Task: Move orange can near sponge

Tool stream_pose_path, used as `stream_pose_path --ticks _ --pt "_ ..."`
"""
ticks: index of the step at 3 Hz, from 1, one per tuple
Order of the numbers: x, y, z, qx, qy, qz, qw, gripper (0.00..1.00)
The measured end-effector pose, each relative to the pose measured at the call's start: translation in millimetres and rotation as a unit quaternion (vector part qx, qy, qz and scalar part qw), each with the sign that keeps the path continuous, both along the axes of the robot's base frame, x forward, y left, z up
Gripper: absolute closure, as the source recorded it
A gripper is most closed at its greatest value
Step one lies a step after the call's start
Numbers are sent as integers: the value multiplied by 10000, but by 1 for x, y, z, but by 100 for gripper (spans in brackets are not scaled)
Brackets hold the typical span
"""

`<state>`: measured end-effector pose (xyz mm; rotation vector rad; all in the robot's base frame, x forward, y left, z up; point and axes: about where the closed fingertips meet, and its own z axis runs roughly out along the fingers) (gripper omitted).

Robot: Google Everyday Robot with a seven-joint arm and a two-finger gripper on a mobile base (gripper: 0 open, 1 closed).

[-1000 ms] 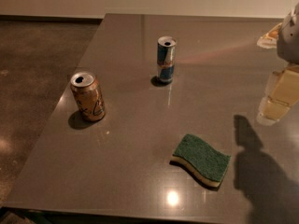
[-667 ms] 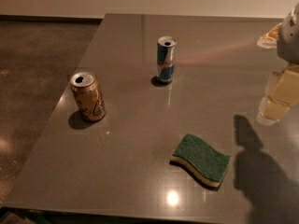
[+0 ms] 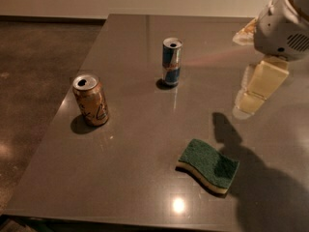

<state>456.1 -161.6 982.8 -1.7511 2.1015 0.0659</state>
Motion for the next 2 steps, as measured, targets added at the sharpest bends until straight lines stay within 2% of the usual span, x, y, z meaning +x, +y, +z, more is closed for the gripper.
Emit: stream_pose_path --ticks 1,2 --pt "4 49 -2 380 -72 353 9986 0" --pt "8 99 -12 666 -50 708 9952 0"
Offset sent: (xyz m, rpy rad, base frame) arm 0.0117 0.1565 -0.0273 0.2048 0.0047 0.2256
